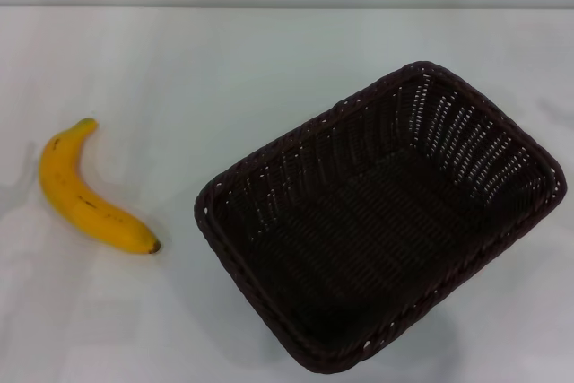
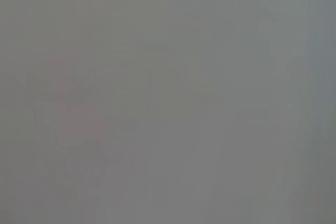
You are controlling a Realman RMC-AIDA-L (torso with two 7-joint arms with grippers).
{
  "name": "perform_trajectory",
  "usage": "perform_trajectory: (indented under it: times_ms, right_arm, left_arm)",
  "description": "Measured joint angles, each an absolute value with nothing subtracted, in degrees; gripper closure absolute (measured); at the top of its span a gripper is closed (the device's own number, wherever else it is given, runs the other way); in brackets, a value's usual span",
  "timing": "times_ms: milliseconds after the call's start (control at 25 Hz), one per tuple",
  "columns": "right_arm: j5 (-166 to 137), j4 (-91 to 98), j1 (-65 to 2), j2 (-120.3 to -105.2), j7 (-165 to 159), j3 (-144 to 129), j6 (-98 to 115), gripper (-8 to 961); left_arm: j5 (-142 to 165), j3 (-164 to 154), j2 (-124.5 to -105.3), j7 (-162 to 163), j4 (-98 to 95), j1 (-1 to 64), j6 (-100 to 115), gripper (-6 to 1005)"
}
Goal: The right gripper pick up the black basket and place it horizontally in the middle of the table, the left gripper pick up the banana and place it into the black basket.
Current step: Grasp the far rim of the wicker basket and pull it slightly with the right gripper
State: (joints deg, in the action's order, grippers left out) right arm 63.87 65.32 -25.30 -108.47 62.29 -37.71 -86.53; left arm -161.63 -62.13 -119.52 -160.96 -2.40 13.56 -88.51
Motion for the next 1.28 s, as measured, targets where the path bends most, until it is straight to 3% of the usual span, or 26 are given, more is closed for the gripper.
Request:
perform_trajectory:
  times_ms: [360, 680, 880, 1280]
  right_arm:
    - [44.2, 70.3, -40.3, -108.13, 43.1, -41.6, -100.9, 198]
    - [32.5, 68.8, -48.6, -111.70, 36.4, -49.7, -99.1, 187]
    - [24.5, 64.6, -53.5, -114.22, 34.3, -51.0, -98.9, 100]
    - [18.3, 53.6, -59.8, -114.63, 29.8, -53.3, -97.5, 101]
  left_arm:
    - [-161.5, -62.1, -119.45, -161.2, -2.6, 14.4, -88.5, 112]
    - [-162.0, -61.8, -119.43, -161.7, -3.3, 14.2, -88.6, 113]
    - [-162.0, -61.7, -119.35, -161.8, -3.3, 14.5, -88.3, 114]
    - [-162.1, -61.7, -119.12, -161.9, -5.1, 14.7, -88.2, 115]
